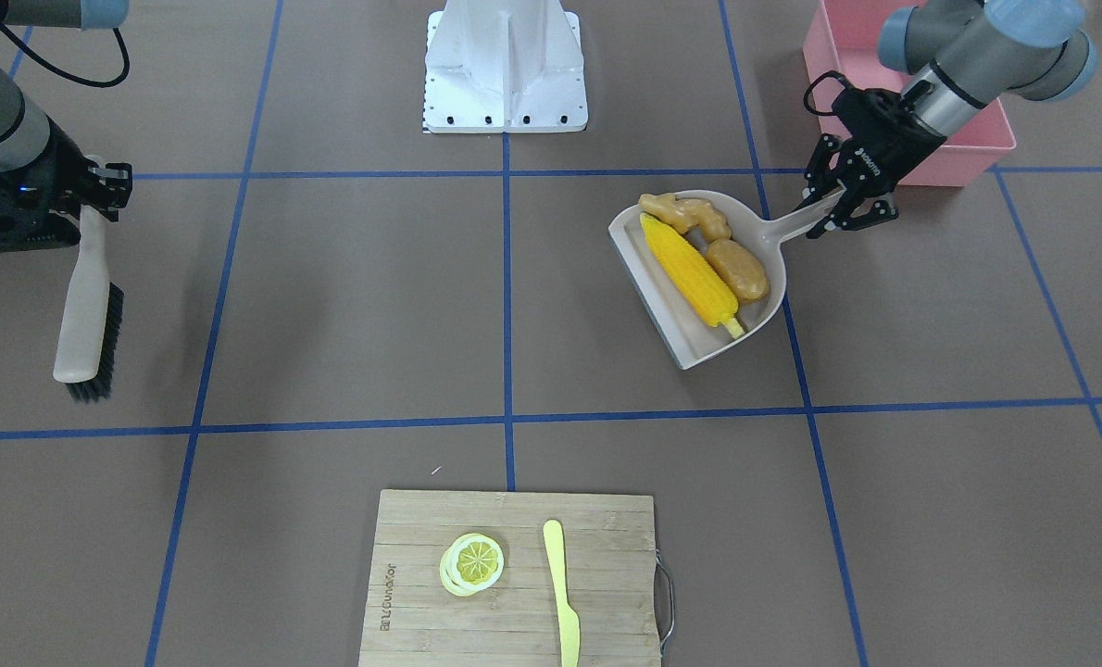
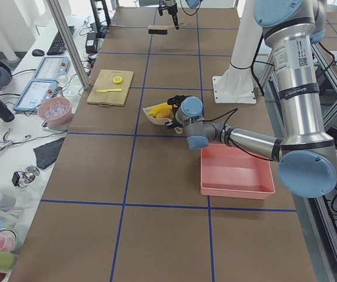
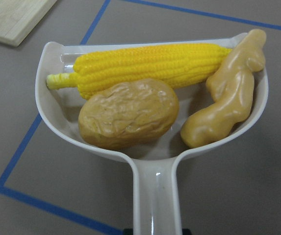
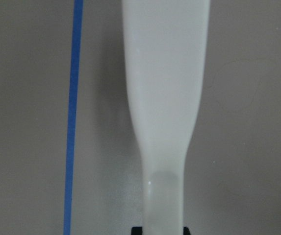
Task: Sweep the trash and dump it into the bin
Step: 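Carry the dustpan over the pink bin with the left gripper while the right withdraws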
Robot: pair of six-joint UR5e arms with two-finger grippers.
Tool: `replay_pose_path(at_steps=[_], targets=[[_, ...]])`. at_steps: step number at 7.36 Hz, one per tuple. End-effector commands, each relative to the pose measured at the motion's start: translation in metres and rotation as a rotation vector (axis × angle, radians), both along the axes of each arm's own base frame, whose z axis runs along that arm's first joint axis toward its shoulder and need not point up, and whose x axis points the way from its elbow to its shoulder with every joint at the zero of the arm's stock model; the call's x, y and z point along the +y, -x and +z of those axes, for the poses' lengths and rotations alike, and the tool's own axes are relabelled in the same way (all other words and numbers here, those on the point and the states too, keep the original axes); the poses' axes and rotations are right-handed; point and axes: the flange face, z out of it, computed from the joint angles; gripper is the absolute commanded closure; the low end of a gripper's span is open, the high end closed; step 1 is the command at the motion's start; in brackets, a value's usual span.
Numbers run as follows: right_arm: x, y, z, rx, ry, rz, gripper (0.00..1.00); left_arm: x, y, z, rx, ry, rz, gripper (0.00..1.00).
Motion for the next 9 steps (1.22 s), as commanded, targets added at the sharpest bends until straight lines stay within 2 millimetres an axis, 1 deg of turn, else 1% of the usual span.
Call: replay_pose_path(at_steps=[1,2,3,4,5,6,8,9], targets=[[0.02,-0.031,0.068,-0.088,0.069,0.031,1.0,0.032,0.052,0.031,0.04,0.101,-0.083,0.8],[0.029,-0.036,0.091,-0.096,0.056,0.029,1.0,0.044,0.077,0.042,0.044,0.11,-0.113,0.8],[0.039,-0.042,0.109,-0.104,0.033,0.028,1.0,0.055,0.102,0.052,0.05,0.112,-0.152,0.8],[0.043,-0.044,0.12,-0.103,0.036,0.02,1.0,0.071,0.128,0.064,0.066,0.145,-0.191,0.8],[0.045,-0.045,0.132,-0.106,0.028,-0.01,1.0,0.085,0.15,0.082,0.064,0.164,-0.225,0.8],[0.047,-0.046,0.137,-0.111,0.018,-0.031,1.0,0.105,0.169,0.106,0.069,0.201,-0.247,0.8],[0.043,-0.043,0.153,-0.098,0.03,-0.04,1.0,0.155,0.202,0.139,0.14,0.278,-0.3,0.8],[0.045,-0.044,0.159,-0.099,0.037,-0.042,1.0,0.19,0.217,0.152,0.167,0.332,-0.275,0.8]])
